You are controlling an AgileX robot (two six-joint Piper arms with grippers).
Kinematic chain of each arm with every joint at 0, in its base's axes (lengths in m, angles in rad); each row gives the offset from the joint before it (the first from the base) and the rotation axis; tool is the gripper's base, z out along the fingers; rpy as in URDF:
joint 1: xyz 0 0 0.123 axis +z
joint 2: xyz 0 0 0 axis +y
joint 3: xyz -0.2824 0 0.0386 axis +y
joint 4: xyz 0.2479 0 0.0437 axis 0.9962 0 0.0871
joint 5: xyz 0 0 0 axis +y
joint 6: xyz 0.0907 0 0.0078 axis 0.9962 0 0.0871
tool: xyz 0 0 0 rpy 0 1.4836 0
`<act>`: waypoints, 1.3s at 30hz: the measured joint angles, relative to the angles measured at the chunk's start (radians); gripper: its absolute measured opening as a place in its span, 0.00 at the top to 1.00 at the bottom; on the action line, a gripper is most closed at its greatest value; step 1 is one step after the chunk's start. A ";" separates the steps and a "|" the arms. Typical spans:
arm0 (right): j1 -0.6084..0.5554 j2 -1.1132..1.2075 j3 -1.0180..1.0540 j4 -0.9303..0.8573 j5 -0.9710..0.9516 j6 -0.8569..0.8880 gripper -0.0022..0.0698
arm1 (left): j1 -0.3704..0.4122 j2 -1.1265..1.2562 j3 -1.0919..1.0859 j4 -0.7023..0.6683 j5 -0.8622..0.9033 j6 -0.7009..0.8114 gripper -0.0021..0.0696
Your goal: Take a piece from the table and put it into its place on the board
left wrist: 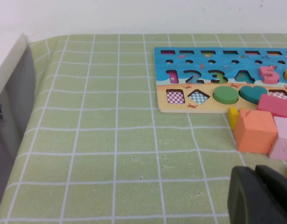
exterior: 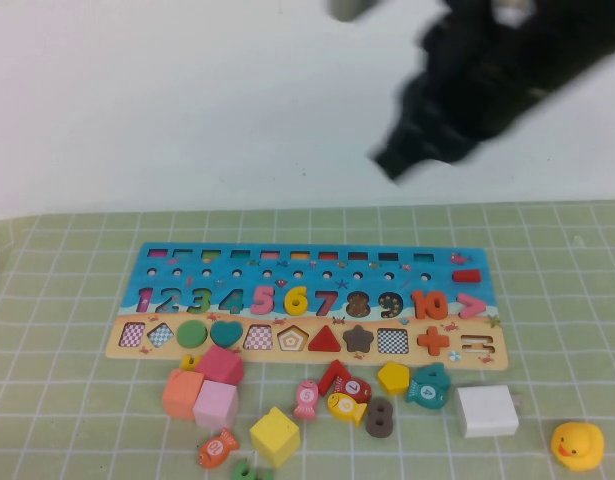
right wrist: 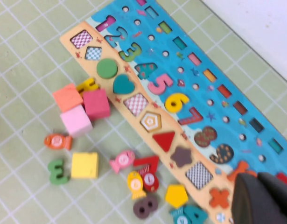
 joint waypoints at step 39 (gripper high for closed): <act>0.000 -1.275 1.469 -0.069 -0.609 0.119 0.97 | 0.000 0.000 0.000 0.000 0.000 0.000 0.97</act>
